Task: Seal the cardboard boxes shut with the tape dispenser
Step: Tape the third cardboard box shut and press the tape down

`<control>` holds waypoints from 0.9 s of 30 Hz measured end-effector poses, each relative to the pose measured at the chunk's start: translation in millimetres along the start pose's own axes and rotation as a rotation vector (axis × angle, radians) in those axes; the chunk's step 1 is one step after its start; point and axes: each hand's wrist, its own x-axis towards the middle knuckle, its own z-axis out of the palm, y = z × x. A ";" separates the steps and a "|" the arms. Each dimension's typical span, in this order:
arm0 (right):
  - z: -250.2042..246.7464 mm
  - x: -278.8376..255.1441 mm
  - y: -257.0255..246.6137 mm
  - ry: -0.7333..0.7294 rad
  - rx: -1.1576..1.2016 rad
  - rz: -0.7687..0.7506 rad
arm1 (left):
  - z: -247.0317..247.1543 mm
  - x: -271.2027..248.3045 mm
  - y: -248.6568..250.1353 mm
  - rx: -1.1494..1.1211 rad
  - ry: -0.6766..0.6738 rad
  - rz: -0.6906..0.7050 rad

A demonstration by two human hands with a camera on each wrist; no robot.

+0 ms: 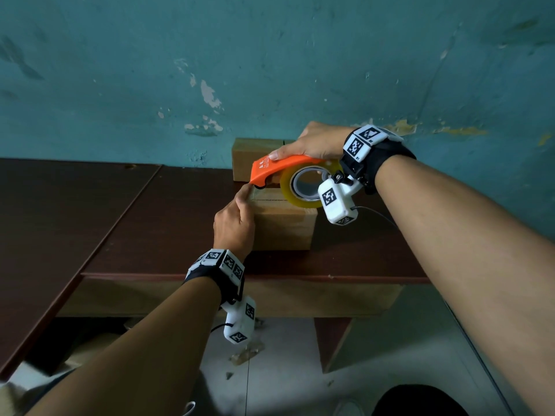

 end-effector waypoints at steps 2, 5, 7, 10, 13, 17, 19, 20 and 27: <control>-0.8 -0.3 0.4 -0.009 -0.005 -0.003 | -0.3 1.3 -2.7 0.004 0.000 -0.002; -1.8 0.3 1.3 -0.018 -0.006 -0.006 | -0.6 0.9 -1.2 0.012 0.000 -0.008; -2.8 1.5 2.5 -0.019 -0.008 -0.003 | -1.3 0.0 0.8 0.012 0.005 -0.015; -5.3 2.3 7.3 -0.039 -0.027 0.016 | -2.5 -0.2 1.2 0.007 -0.010 -0.021; -5.3 2.6 14.1 -0.049 -0.024 0.010 | -1.9 -0.4 -0.4 0.006 -0.012 -0.008; -6.5 2.0 16.2 -0.055 -0.015 0.007 | -1.5 -0.2 -0.9 0.000 -0.013 -0.004; -7.9 0.7 19.0 -0.053 -0.012 0.011 | -1.5 -0.4 -0.1 0.003 -0.009 0.000; -8.8 -0.5 20.7 -0.049 -0.013 0.011 | -1.5 -0.7 0.7 0.004 -0.006 0.000; -5.7 -14.3 54.0 -0.015 -0.020 0.044 | -1.6 -0.5 1.7 -0.013 0.003 -0.001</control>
